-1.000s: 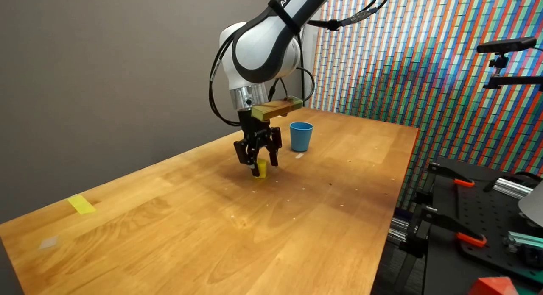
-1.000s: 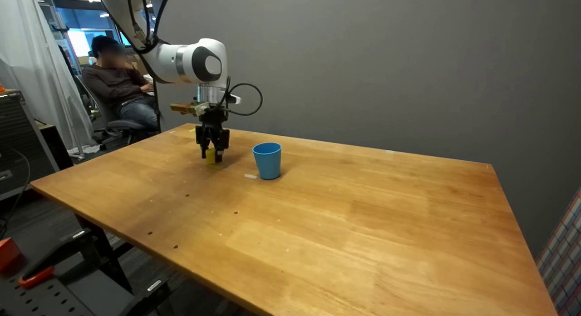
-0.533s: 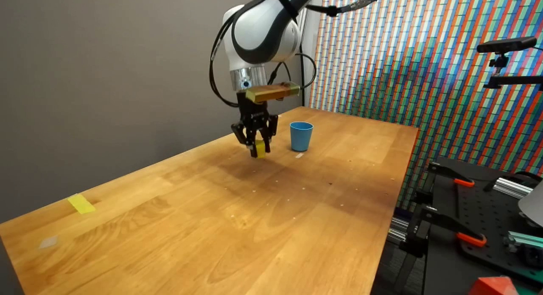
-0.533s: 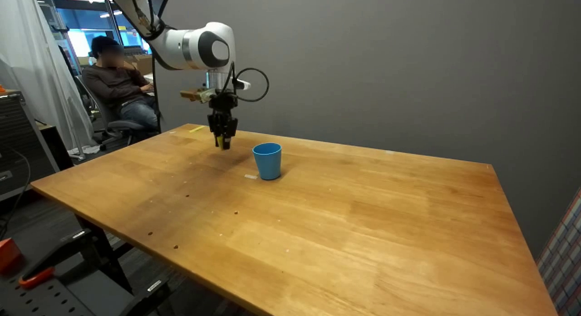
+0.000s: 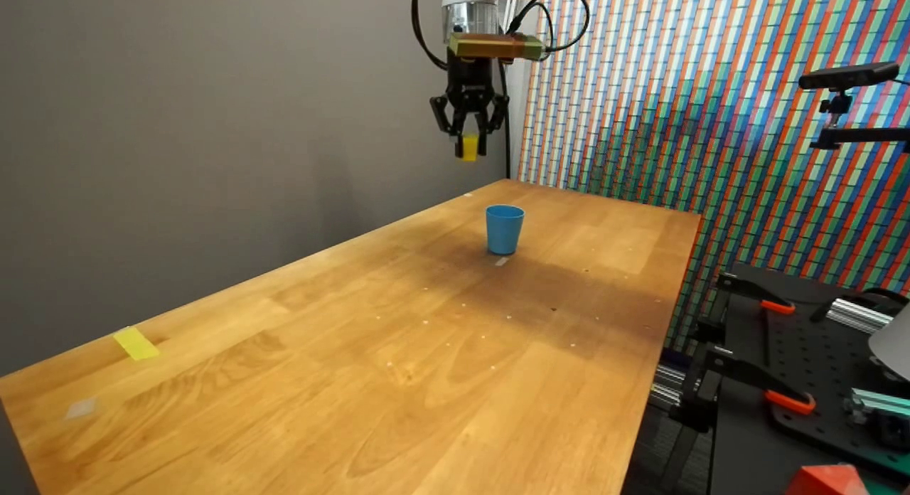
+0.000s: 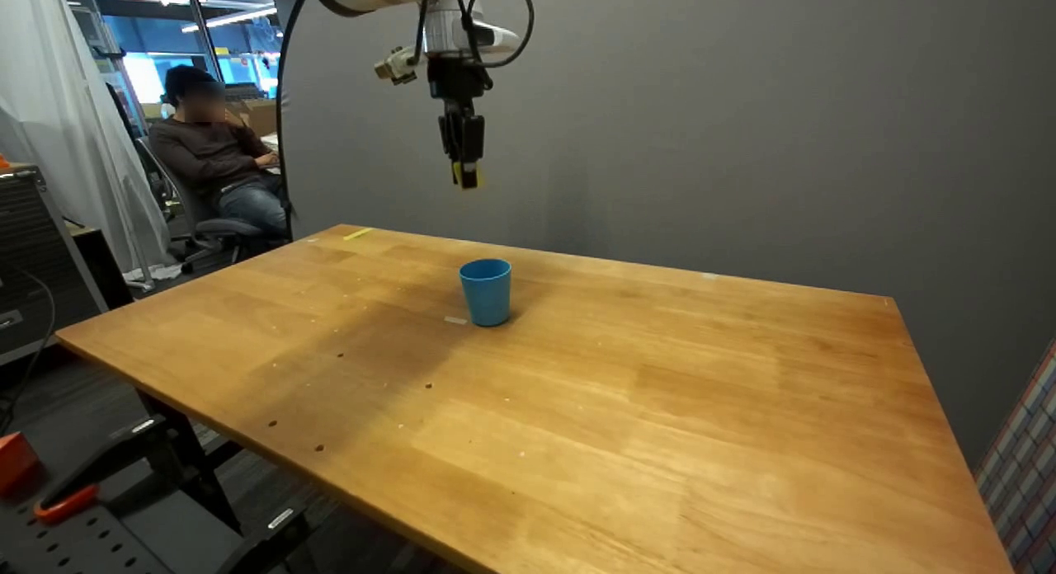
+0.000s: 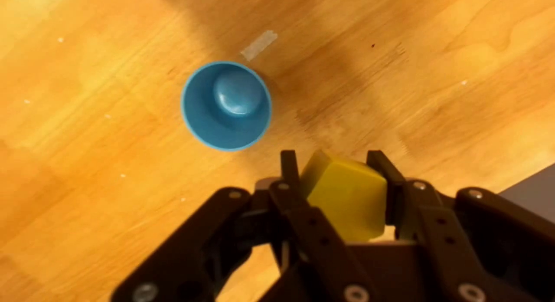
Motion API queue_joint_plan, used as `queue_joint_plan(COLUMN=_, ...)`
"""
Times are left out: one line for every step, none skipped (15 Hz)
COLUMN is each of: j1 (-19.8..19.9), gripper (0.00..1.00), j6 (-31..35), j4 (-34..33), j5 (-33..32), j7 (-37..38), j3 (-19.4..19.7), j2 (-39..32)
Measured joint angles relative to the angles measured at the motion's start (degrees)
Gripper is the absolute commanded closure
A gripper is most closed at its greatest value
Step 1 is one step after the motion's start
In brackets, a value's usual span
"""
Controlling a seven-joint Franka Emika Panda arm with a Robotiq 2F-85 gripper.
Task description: Place the yellow block inside the blue cup
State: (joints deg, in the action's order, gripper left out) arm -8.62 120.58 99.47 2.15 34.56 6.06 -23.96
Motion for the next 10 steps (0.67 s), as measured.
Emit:
queue_joint_plan(j1=0.9, gripper=0.82, j6=-0.5, j4=0.9, j5=0.0, j7=0.8, j3=0.2, j2=1.2)
queue_joint_plan(j1=1.8, gripper=0.82, j6=-1.0, j4=1.9, j5=0.0, j7=1.3, j3=0.3, j2=2.0)
queue_joint_plan(j1=2.7, gripper=0.82, j6=-1.1, j4=2.8, j5=0.3, j7=1.7, j3=0.3, j2=2.4)
queue_joint_plan(j1=3.5, gripper=0.82, j6=-1.1, j4=3.7, j5=0.7, j7=1.9, j3=0.3, j2=2.4)
queue_joint_plan(j1=4.0, gripper=0.82, j6=-1.1, j4=4.7, j5=1.2, j7=2.0, j3=0.3, j2=2.3)
queue_joint_plan(j1=4.5, gripper=0.82, j6=-1.1, j4=5.5, j5=1.7, j7=2.0, j3=0.3, j2=2.0)
queue_joint_plan(j1=4.8, gripper=0.82, j6=-1.1, j4=6.2, j5=2.1, j7=2.0, j3=0.2, j2=1.6)
queue_joint_plan(j1=4.9, gripper=0.82, j6=-1.1, j4=6.6, j5=2.2, j7=2.0, j3=0.1, j2=0.9)
queue_joint_plan(j1=4.9, gripper=0.82, j6=-1.1, j4=6.9, j5=2.2, j7=2.0, j3=0.1, j2=0.2)
queue_joint_plan(j1=4.9, gripper=0.82, j6=-1.0, j4=7.0, j5=2.3, j7=2.0, j3=0.0, j2=-0.7)
